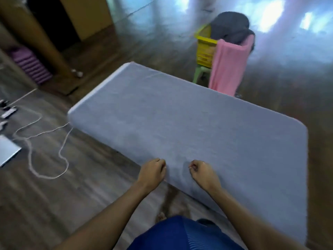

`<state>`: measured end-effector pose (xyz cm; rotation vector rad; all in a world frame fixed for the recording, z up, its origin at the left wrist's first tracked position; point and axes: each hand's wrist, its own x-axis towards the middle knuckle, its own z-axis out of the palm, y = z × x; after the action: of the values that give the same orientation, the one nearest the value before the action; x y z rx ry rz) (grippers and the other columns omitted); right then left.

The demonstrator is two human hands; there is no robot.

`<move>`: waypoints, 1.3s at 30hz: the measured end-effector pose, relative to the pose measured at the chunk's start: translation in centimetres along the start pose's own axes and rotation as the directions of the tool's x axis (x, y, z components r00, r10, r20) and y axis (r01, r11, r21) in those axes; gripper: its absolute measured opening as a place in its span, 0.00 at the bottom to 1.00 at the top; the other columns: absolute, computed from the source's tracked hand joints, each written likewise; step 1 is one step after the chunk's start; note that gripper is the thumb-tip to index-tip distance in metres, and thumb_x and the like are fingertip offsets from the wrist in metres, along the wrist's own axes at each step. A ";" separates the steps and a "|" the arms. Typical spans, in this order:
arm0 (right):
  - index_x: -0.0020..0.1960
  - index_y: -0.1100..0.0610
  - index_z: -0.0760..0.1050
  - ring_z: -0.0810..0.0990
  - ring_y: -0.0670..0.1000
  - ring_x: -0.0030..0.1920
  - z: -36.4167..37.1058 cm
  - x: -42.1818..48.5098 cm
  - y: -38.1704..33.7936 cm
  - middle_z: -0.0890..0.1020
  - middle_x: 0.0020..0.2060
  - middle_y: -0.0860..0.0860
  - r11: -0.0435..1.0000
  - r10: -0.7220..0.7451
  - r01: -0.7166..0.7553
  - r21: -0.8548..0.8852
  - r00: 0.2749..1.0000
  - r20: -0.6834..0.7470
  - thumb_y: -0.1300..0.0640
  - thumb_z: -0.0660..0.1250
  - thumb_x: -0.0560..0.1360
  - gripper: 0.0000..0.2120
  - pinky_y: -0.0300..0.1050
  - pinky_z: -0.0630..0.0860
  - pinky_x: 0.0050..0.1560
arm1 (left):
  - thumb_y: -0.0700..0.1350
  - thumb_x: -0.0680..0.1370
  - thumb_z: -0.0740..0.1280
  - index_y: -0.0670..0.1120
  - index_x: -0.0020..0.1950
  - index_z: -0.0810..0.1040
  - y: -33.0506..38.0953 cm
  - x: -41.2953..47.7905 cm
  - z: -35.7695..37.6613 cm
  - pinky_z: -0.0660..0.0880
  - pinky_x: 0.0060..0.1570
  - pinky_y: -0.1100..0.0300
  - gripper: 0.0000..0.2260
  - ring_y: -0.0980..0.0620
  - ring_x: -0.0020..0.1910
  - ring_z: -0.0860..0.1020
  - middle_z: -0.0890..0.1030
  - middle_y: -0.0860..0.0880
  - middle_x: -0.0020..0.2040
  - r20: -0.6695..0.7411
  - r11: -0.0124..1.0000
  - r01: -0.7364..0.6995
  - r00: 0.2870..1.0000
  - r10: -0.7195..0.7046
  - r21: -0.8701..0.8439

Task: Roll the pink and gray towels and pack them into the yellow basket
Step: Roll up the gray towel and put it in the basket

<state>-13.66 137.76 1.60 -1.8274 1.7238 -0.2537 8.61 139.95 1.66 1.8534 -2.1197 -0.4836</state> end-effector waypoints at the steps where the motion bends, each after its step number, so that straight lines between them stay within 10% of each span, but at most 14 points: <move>1: 0.43 0.56 0.77 0.79 0.55 0.40 1.0 1.2 -2.1 0.81 0.38 0.53 0.999 -0.040 0.040 -0.004 0.999 0.028 0.54 0.61 0.76 0.08 0.50 0.76 0.41 | 0.49 0.74 0.59 0.46 0.38 0.73 -2.1 -0.8 -1.1 0.71 0.34 0.53 0.09 0.43 0.38 0.77 0.78 0.47 0.36 -0.029 0.998 0.053 0.998 -0.053 0.016; 11: 0.46 0.47 0.79 0.81 0.53 0.47 10.9 10.5 -23.1 0.84 0.44 0.49 0.941 -0.324 0.340 0.006 0.892 0.317 0.56 0.63 0.74 0.08 0.48 0.77 0.49 | 0.45 0.76 0.65 0.45 0.42 0.77 -20.6 -8.5 -11.7 0.73 0.40 0.54 0.06 0.46 0.41 0.78 0.80 0.48 0.41 -0.228 0.822 0.551 0.790 -0.569 -0.141; 19: 0.48 0.51 0.81 0.82 0.53 0.48 18.4 20.5 -38.2 0.85 0.46 0.50 0.907 -0.407 0.417 0.057 0.835 0.370 0.59 0.64 0.75 0.08 0.48 0.77 0.52 | 0.48 0.77 0.65 0.47 0.46 0.79 -34.7 -7.0 -19.4 0.67 0.39 0.57 0.06 0.50 0.45 0.78 0.81 0.52 0.44 -0.280 0.688 0.715 0.640 -0.716 -0.126; 39: 0.48 0.49 0.82 0.81 0.48 0.47 28.2 41.9 -61.7 0.84 0.44 0.46 0.983 -0.077 0.032 0.180 0.965 0.249 0.56 0.65 0.76 0.07 0.41 0.73 0.48 | 0.49 0.77 0.65 0.49 0.46 0.79 -66.9 16.5 -33.7 0.73 0.45 0.54 0.05 0.48 0.46 0.77 0.79 0.51 0.43 -0.018 0.887 0.453 0.890 -0.456 -0.095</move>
<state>58.70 104.19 1.62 -1.6999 1.4299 -0.1767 80.55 113.44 3.36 2.2878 -1.5956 -0.6227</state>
